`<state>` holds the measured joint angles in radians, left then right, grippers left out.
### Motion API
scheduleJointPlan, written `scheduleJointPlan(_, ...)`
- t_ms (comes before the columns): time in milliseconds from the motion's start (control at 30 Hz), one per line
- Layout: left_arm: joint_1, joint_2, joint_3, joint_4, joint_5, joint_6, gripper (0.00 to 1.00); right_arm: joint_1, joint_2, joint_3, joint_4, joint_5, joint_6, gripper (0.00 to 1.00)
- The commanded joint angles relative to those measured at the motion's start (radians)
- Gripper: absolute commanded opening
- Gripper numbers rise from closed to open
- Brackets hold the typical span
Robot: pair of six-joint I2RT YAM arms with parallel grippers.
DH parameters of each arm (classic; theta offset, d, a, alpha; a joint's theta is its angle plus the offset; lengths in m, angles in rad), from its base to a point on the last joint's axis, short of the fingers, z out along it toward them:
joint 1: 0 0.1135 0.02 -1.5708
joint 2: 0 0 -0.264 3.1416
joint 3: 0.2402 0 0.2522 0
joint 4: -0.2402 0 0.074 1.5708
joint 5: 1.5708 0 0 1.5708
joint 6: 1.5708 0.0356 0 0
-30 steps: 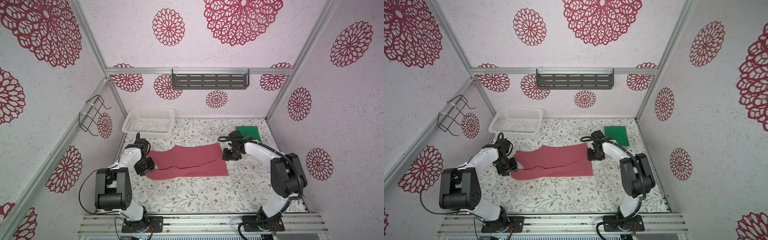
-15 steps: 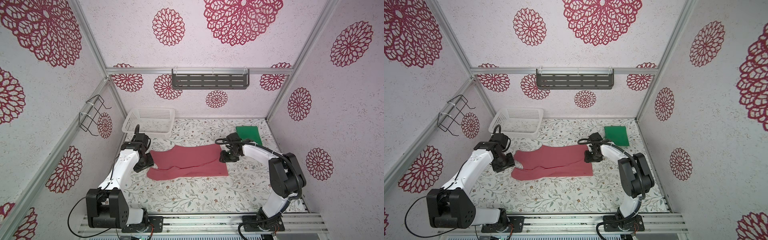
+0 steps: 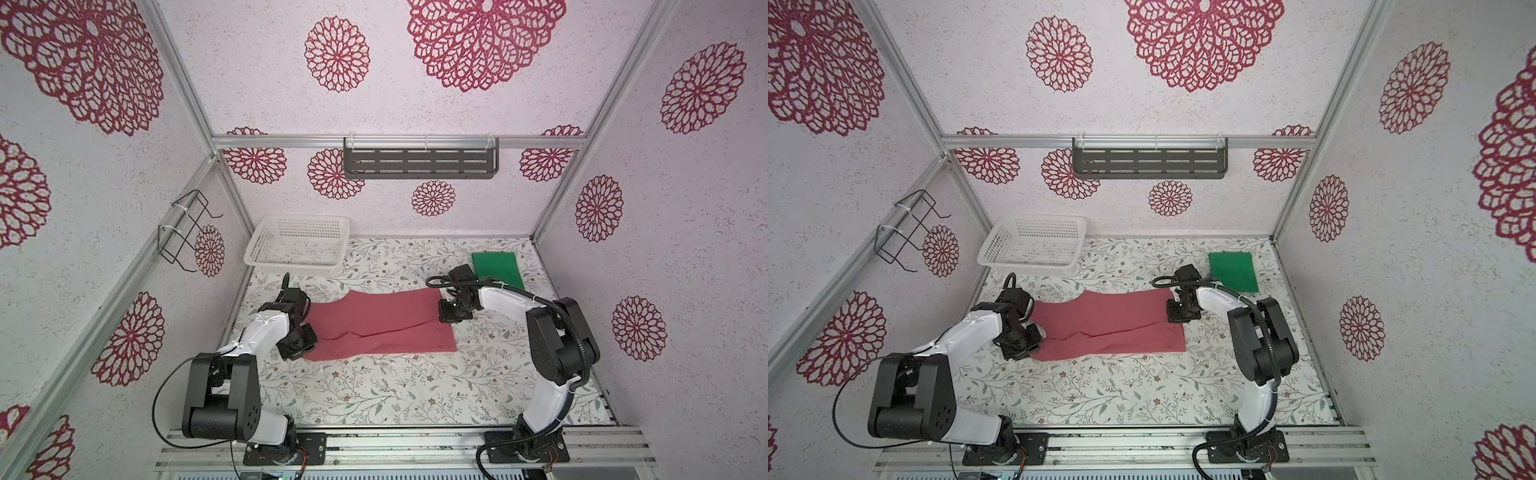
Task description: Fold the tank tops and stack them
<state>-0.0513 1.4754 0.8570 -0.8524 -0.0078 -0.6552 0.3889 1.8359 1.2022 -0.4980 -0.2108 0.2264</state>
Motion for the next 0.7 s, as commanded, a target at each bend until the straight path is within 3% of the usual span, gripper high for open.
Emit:
scheduleJointPlan(0,0.006,-0.016,0.005,0.028,-0.01,0.0,0.07,-0.002,-0.052,0.041,-0.018,0.024,-0.003,0.0)
scheduleJointPlan(67,0.015,-0.037,-0.001,0.02,-0.021,-0.002,0.01,-0.004,-0.052,0.051,-0.025,0.031,-0.007,0.0)
scheduleJointPlan(300,0.05,-0.104,-0.024,0.019,-0.042,-0.012,0.0,-0.008,-0.019,0.099,-0.037,0.041,-0.018,0.0)
scheduleJointPlan(333,0.05,-0.111,-0.023,0.023,-0.043,-0.014,0.09,-0.008,-0.017,0.103,-0.037,0.04,-0.019,0.0)
scheduleJointPlan(400,0.051,-0.12,-0.021,0.04,-0.043,-0.015,0.37,-0.008,-0.014,0.106,-0.039,0.04,-0.02,0.0)
scheduleJointPlan(467,0.051,-0.109,-0.016,0.052,-0.046,-0.007,0.51,-0.008,-0.016,0.107,-0.04,0.039,-0.019,0.0)
scheduleJointPlan(567,0.051,-0.071,-0.009,0.09,-0.041,0.005,0.59,-0.008,-0.02,0.1,-0.04,0.037,-0.018,0.0)
scheduleJointPlan(667,0.051,-0.025,0.006,0.131,-0.032,0.008,0.58,-0.008,-0.022,0.097,-0.039,0.032,-0.013,0.0)
